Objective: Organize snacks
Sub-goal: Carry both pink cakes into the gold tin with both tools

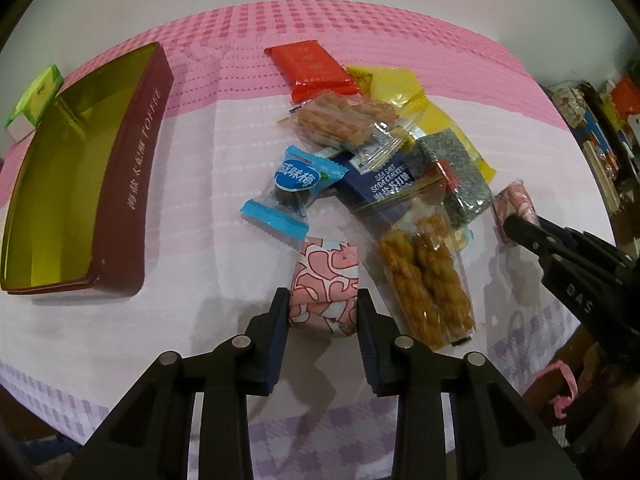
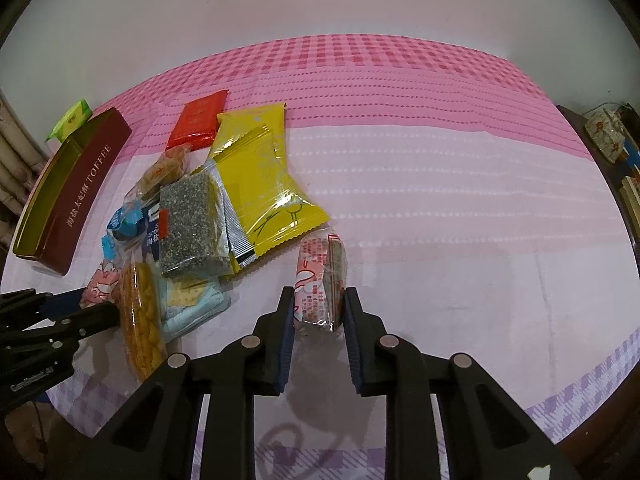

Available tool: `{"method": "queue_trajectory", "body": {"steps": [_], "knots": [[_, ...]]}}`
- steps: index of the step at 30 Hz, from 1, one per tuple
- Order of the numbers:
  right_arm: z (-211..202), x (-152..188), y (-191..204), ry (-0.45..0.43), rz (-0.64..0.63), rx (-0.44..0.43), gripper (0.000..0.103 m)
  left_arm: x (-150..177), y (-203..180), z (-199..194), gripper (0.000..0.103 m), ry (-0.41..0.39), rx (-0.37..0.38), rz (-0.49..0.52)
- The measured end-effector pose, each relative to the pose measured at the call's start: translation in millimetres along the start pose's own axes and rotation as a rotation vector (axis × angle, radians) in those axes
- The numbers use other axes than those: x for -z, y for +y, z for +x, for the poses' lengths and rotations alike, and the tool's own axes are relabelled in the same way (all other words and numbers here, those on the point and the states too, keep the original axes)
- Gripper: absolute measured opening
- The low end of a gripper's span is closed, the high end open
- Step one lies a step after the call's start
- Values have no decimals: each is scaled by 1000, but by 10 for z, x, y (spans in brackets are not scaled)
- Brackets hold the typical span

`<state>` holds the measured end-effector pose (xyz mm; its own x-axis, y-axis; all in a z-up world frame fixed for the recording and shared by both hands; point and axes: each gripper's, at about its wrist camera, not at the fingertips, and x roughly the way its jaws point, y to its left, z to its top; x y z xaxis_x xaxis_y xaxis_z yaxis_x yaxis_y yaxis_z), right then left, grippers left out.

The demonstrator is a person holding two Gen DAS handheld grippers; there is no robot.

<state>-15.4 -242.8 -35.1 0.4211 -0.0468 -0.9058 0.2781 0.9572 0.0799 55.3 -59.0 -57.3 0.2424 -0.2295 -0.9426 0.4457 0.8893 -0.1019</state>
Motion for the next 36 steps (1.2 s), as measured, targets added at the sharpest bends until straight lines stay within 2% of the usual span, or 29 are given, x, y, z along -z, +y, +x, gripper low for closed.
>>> {"method": "queue_trajectory", "body": {"steps": [12,22,26,30,36], "knots": [[8,4,33,8,-28,19,20,125,108,-249,32,-15,25,22],[17,5,77,0,-45,37,20,46,237,-601,32,-92,14,26],[22,8,90,-3,-53,42,20,-65,501,-698,32,-129,-36,-2],[13,7,68,-4,-50,39,19,-162,932,-725,32,-156,-105,-55],[4,13,72,-14,-46,62,19,-228,1675,-608,32,-143,-193,-141]]}}
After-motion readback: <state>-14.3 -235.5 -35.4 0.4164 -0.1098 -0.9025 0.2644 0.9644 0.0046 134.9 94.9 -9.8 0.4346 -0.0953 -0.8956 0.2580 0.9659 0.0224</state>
